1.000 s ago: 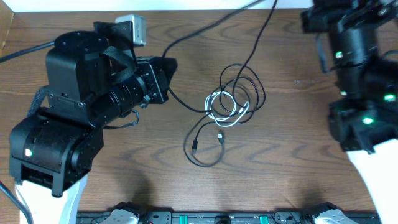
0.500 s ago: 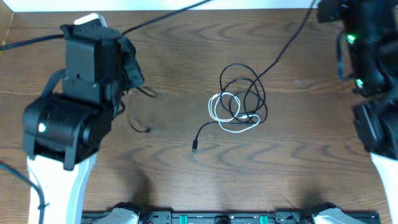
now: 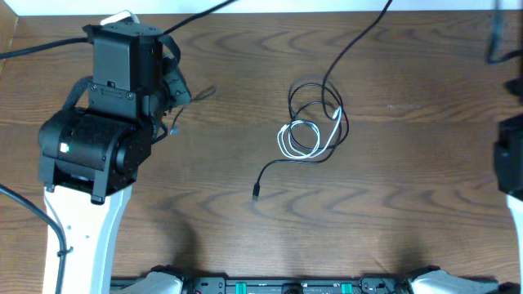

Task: Untangle cables

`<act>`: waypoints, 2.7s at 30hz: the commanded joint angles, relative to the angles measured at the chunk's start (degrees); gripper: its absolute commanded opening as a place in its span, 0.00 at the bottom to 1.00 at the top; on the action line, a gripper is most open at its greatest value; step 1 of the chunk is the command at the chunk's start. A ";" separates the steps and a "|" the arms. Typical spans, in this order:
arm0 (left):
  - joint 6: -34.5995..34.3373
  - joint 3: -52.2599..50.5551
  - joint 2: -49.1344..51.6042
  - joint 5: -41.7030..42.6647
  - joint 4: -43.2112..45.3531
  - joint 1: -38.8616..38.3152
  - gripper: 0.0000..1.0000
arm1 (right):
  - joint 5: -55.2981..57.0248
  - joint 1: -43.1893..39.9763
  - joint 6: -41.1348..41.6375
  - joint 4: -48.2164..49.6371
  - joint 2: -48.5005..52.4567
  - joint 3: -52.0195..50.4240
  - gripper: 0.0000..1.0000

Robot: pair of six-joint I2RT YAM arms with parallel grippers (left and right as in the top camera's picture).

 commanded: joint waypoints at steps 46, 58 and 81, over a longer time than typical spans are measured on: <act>-1.92 0.31 3.06 -4.02 -2.32 14.45 0.08 | -6.25 13.88 -9.81 -42.21 16.68 9.49 0.01; -7.30 0.31 12.48 2.67 -8.28 30.99 0.91 | -7.58 15.37 -3.30 -52.72 28.15 9.46 0.66; 2.84 -7.76 16.55 32.81 -9.18 10.82 0.90 | -15.69 -1.86 -0.85 -91.82 17.11 9.46 0.99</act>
